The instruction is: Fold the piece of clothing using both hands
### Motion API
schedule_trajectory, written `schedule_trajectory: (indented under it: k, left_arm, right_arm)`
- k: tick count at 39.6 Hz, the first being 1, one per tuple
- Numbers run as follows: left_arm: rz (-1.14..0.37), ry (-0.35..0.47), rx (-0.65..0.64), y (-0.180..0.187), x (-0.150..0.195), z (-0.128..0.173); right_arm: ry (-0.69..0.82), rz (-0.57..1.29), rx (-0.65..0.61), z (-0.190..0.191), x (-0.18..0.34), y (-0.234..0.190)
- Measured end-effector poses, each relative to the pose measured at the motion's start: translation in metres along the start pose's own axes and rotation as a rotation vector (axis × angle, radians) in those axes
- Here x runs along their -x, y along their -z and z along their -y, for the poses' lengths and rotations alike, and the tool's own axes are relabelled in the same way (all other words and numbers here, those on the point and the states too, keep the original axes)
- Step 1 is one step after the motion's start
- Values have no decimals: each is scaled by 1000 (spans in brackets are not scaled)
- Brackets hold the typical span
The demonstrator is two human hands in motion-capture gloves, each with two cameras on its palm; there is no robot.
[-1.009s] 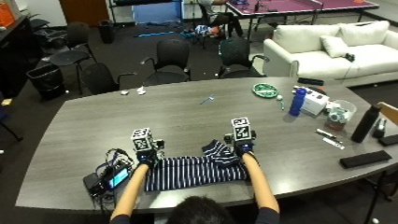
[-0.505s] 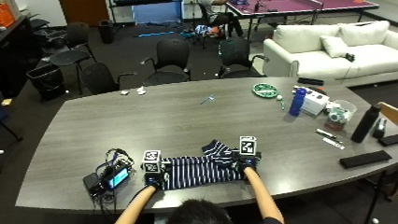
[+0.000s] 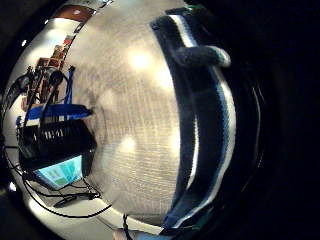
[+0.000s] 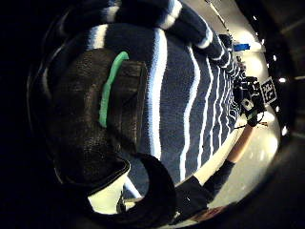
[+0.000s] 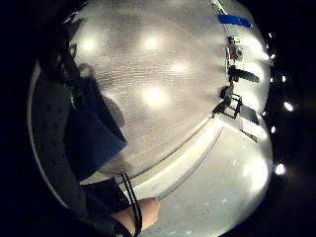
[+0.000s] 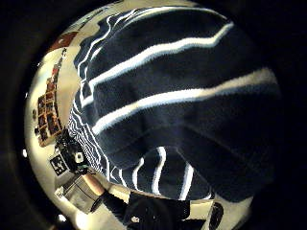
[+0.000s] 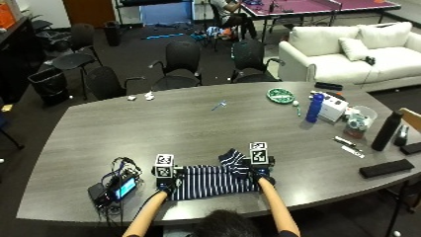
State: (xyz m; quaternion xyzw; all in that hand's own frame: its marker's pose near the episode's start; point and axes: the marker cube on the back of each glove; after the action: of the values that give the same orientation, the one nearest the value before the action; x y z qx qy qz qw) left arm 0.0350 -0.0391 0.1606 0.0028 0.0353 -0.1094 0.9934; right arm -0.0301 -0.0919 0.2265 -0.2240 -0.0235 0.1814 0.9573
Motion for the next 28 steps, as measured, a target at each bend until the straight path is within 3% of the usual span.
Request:
schedule_trajectory:
  k: [8, 13, 16, 23, 28]
  left_arm:
    - [37, 9, -2, 2, -4, 6]
    - [1, -61, -9, 4, -13, 7]
    - [9, -53, 0, 6, -12, 5]
    - [0, -37, 2, 25, -3, -3]
    - [0, -22, -18, 44, 9, -12]
  right_arm:
    - [-131, -20, -78, 14, -54, 4]
    - [-250, 8, -181, 22, -97, 16]
    - [-298, 38, -207, 17, -113, 26]
    - [-332, 117, -323, 4, -110, 71]
    - [-311, 142, -397, -2, -77, 115]
